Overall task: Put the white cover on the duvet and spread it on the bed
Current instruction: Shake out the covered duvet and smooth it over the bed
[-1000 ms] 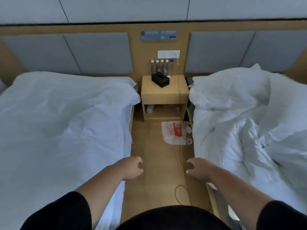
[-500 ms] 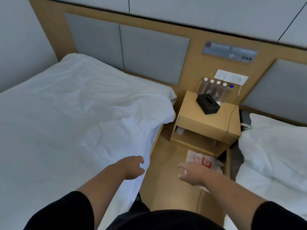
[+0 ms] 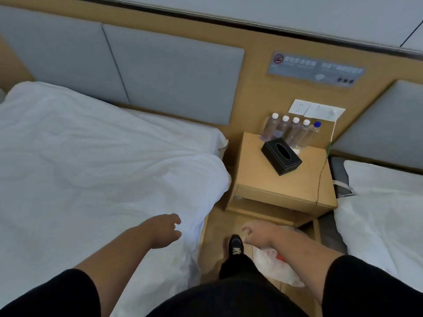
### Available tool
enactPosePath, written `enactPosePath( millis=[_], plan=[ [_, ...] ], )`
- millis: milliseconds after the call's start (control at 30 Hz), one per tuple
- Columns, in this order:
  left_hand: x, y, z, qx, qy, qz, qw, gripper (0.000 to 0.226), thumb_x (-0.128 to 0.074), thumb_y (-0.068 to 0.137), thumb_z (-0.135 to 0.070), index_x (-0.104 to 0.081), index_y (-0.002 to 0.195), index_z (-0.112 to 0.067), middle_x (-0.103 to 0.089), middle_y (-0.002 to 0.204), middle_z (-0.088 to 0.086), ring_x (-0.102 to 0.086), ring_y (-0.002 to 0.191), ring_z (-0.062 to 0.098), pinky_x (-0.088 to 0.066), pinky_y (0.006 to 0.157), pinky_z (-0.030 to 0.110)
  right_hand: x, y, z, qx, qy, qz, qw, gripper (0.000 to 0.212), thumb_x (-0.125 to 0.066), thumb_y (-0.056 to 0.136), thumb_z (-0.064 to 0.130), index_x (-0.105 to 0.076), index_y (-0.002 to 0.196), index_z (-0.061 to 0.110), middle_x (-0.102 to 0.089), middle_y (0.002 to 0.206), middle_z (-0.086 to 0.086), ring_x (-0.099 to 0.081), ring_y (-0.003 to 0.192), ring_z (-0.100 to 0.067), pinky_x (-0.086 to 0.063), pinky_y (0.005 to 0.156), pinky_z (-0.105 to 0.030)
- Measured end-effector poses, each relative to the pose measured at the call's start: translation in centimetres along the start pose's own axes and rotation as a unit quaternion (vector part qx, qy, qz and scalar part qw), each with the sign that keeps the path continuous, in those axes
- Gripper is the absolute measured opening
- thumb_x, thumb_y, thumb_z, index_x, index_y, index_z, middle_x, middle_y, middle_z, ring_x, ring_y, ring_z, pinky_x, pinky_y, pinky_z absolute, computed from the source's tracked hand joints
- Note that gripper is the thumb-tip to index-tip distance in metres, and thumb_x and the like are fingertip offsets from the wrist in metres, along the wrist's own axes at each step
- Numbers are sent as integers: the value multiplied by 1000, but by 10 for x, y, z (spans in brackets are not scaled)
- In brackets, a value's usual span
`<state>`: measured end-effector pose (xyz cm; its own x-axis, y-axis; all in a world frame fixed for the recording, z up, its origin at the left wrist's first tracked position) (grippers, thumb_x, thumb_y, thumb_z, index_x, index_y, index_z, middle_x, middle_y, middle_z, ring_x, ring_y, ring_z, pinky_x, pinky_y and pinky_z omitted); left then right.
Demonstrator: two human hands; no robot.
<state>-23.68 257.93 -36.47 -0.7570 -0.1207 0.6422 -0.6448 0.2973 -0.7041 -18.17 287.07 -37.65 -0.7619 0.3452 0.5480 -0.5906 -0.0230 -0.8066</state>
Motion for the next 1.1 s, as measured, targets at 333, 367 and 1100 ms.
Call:
enactPosePath(
  millis=[333,367,1100],
  plan=[
    [106,182,3,93,-34,48,994,47,-49,98,-39,-43,143,-27,-55,140,-6,-53,126,17,-41,102,29,183,270,16,15,35,7,999,21,-41,105,10,-62,106,11,-59,101,-2,-59,102,-19,-44,75,-7],
    [116,204,1,109,-41,58,991,46,-48,98,-37,-43,143,-26,-56,139,-6,-53,125,17,-42,102,29,194,303,16,5,77,24,997,23,-38,104,4,-61,103,9,-57,98,-2,-57,104,-20,-43,75,-7],
    [203,491,-44,60,94,129,985,80,-59,92,-16,-16,157,-31,-18,164,-8,-45,137,27,-45,104,43,185,478,22,94,140,266,949,117,-86,71,51,-11,159,31,-35,157,2,-41,138,-26,-36,114,-38]
  ],
)
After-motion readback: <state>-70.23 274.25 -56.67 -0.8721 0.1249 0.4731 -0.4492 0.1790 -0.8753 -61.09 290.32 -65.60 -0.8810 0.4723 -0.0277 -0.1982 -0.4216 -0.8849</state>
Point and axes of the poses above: each hand's wrist, its own y-axis towards the middle knuckle, its own x-axis out of the back of the hand, z = x × y, the point moved 4 cm from there along y, towards the middle knuckle
